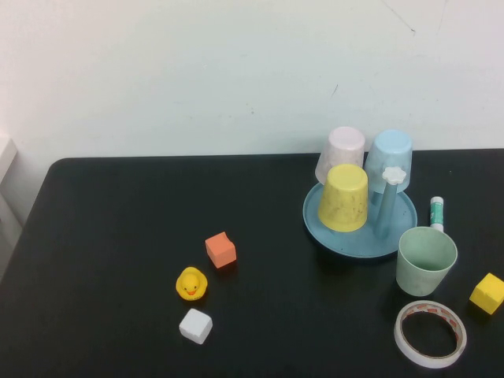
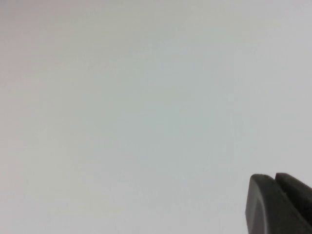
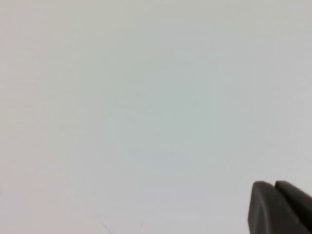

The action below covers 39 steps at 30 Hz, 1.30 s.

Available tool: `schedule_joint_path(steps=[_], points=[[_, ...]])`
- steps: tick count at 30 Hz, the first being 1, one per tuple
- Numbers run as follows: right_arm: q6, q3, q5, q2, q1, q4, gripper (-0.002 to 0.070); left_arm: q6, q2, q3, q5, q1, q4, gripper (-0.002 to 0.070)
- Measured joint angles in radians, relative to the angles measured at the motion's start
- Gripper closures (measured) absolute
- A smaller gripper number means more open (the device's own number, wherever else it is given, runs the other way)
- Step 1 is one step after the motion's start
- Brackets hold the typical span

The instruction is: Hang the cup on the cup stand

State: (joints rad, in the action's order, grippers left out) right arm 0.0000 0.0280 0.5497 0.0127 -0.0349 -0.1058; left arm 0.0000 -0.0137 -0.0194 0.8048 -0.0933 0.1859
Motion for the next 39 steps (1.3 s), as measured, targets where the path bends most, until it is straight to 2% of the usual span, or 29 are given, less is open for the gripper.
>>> schedule_joint_path(steps=[4, 8, 9, 10, 14, 17, 20, 24, 35, 39], points=[[0.000, 0.000, 0.003, 0.000, 0.000, 0.000, 0.0678, 0.007, 0.000, 0.000, 0.077, 0.000, -0.023, 0.0676], [0.000, -0.016, -0.062, 0.000, 0.000, 0.000, 0.0678, 0.000, -0.002, 0.000, -0.016, 0.000, -0.060, 0.0676], [0.000, -0.039, -0.131, 0.000, 0.000, 0.000, 0.0678, -0.013, -0.002, 0.011, -0.091, 0.000, -0.058, 0.0676], [0.000, -0.111, -0.311, 0.000, 0.000, 0.000, 0.0678, -0.046, -0.002, 0.071, -0.285, 0.000, -0.049, 0.0676], [0.000, -0.268, -0.629, -0.035, 0.000, -0.002, 0.0678, -0.084, 0.014, 0.264, -0.762, 0.000, -0.047, 0.0676], [-0.034, -0.388, -0.845, -0.129, 0.000, -0.002, 0.0678, -0.087, 0.072, 0.357, -0.961, 0.000, -0.049, 0.0676], [-0.093, -0.484, -1.020, -0.252, 0.000, 0.006, 0.0678, -0.090, 0.154, 0.407, -1.070, 0.000, -0.067, 0.0676], [-0.239, -0.578, -1.147, -0.448, 0.000, 0.075, 0.0678, -0.090, 0.253, 0.414, -1.151, 0.000, -0.119, 0.0676], [-0.720, -0.787, -1.187, -1.086, 0.000, 0.453, 0.0676, -0.098, 0.380, 0.357, -1.195, 0.000, -0.166, 0.0676], [-0.845, -0.895, -1.178, -1.318, 0.018, 0.548, 0.0613, -0.106, 0.380, 0.347, -1.186, 0.000, -0.195, 0.0676]])
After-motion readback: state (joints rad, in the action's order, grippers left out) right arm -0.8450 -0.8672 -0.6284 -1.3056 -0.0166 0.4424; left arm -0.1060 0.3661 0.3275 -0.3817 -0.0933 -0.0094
